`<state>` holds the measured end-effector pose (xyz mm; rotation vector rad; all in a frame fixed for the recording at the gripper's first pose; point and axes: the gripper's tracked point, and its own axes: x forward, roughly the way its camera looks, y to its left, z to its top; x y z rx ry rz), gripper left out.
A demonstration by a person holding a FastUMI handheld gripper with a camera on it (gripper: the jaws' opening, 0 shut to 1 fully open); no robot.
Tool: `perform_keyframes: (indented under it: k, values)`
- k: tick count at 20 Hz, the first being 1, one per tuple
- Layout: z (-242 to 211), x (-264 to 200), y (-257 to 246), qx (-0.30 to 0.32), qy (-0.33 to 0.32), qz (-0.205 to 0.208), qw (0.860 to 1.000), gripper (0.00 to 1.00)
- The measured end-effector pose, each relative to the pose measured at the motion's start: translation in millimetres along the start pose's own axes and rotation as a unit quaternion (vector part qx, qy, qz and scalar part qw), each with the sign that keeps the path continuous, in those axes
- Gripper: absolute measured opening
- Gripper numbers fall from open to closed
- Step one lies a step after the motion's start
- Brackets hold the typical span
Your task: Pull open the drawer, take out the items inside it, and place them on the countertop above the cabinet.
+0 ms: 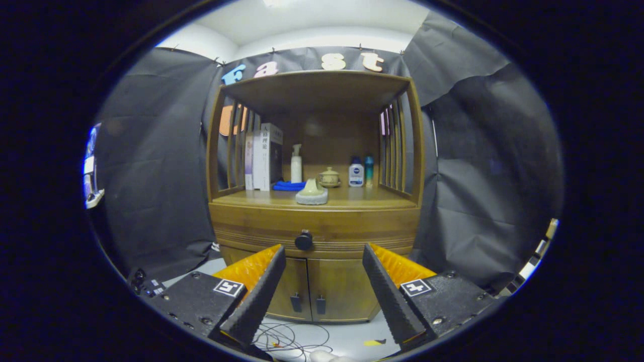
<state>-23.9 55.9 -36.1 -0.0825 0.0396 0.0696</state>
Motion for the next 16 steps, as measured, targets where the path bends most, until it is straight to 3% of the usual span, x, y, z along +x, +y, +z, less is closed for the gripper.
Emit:
perform_keyframes:
  k: [16]
  values:
    - [7.6,-26.5,-34.8,0.01,-0.009,-0.026,1.0,0.98]
